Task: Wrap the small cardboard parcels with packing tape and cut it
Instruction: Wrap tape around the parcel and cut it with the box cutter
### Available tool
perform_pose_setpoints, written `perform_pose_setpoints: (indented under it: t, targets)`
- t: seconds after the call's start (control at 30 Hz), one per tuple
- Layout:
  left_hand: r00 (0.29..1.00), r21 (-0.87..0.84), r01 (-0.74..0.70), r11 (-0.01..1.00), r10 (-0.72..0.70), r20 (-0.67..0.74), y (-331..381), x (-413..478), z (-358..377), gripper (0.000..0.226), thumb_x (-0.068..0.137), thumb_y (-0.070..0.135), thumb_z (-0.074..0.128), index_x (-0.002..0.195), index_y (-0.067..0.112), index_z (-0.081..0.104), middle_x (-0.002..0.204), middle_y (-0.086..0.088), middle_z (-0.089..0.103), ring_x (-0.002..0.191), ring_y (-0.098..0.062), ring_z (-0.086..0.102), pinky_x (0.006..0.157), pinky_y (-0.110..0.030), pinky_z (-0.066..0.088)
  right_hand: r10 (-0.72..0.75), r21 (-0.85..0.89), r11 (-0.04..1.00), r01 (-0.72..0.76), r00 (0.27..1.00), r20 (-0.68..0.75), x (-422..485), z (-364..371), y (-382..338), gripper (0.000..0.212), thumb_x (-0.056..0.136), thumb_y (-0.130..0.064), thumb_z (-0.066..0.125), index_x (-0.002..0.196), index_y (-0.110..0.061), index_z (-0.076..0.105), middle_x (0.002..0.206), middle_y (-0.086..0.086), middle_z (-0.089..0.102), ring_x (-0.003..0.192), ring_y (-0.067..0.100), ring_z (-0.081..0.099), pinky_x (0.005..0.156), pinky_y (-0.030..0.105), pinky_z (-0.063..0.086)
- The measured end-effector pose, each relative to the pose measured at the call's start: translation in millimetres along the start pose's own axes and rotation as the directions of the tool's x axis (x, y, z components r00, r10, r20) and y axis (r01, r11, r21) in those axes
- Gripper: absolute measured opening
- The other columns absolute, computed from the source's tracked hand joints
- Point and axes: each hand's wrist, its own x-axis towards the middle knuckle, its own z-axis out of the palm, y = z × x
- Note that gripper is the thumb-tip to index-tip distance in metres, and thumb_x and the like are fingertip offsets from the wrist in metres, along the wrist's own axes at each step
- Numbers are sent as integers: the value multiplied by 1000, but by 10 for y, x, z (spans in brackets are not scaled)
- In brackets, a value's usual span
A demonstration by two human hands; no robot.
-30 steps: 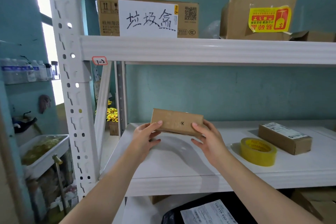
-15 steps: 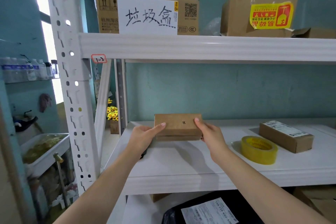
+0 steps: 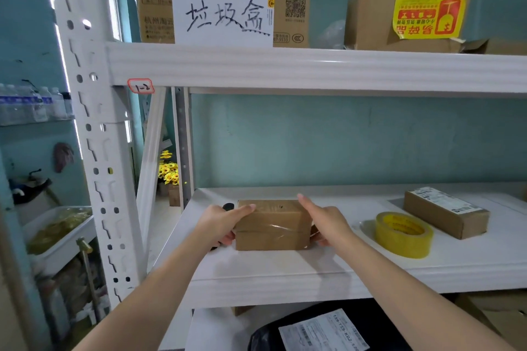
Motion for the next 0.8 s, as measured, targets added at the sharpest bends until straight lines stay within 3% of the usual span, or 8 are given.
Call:
perform_pose_setpoints:
  t: [0.1, 0.2, 0.3, 0.4, 0.5, 0.57, 0.67, 0.8]
  targets:
    - [998, -7, -26, 1000, 26, -54, 20, 1, -41, 64, 67, 73, 59, 68, 9, 51, 61, -11, 56, 51, -23, 52, 51, -24, 38, -88, -68, 995, 79, 985, -151, 135, -304, -7, 63, 79, -68, 48, 70, -7, 62, 76, 16, 70, 72, 32, 67, 72, 36, 53]
    - [991, -126, -51, 991, 35, -126, 23, 19, -89, 57, 79, 64, 54, 74, 7, 56, 72, -12, 57, 63, -24, 53, 61, -30, 39, -290, -565, 820, 91, 917, -273, 280, -771, 94, 48, 81, -55, 51, 70, -9, 61, 89, 17, 70, 90, 35, 64, 73, 32, 45]
    - [953, -210, -199, 957, 139, -268, 15, 37, -58, 34, 84, 47, 59, 79, 13, 60, 82, -10, 63, 79, -28, 60, 73, -35, 45, -237, -829, 559, -2, 958, -162, 362, -1174, 221, 55, 70, -67, 54, 93, -18, 61, 103, 6, 65, 105, 28, 59, 85, 34, 44]
    - [848, -182, -400, 898, 287, -445, 127, -86, 19, 15, 85, 25, 61, 89, 11, 62, 82, 0, 62, 83, -20, 60, 70, -26, 43, 70, -853, 521, -17, 997, 22, 415, -1390, 362, 66, 52, -60, 61, 107, -24, 50, 116, -1, 58, 110, 26, 55, 93, 34, 45]
    - [727, -124, -593, 796, 462, -507, 334, -264, 166, 8, 85, 8, 58, 92, 10, 59, 81, 4, 59, 74, -7, 55, 62, -11, 41, 1, -841, 530, 105, 992, 125, 448, -1428, 444, 88, 63, -34, 67, 141, -24, 26, 137, -1, 49, 121, 27, 51, 96, 30, 43]
    - [718, -161, -654, 739, 539, -440, 462, -338, 299, 11, 83, 2, 60, 88, 12, 59, 78, 4, 59, 69, -9, 54, 62, -8, 43, -164, -787, 575, 223, 974, 156, 301, -1445, 301, 81, 76, -20, 65, 145, -17, 22, 128, 4, 57, 109, 25, 57, 79, 25, 42]
    - [742, -206, -670, 713, 644, -186, 610, -427, 508, 20, 82, 6, 67, 90, 23, 61, 81, 4, 63, 68, -5, 57, 69, -16, 45, -268, -429, 817, 385, 913, 309, 77, -1533, 23, 84, 76, -11, 72, 141, -22, 20, 76, 4, 58, 68, 17, 52, 64, 27, 38]
    - [739, -161, -618, 770, 638, 216, 776, -527, 769, 15, 85, 30, 66, 93, 18, 61, 87, 5, 55, 68, 3, 54, 65, -13, 42, -367, -270, 803, 532, 797, 479, -145, -1412, -243, 73, 76, -7, 73, 128, -25, 25, 78, 7, 58, 72, 19, 52, 70, 35, 43]
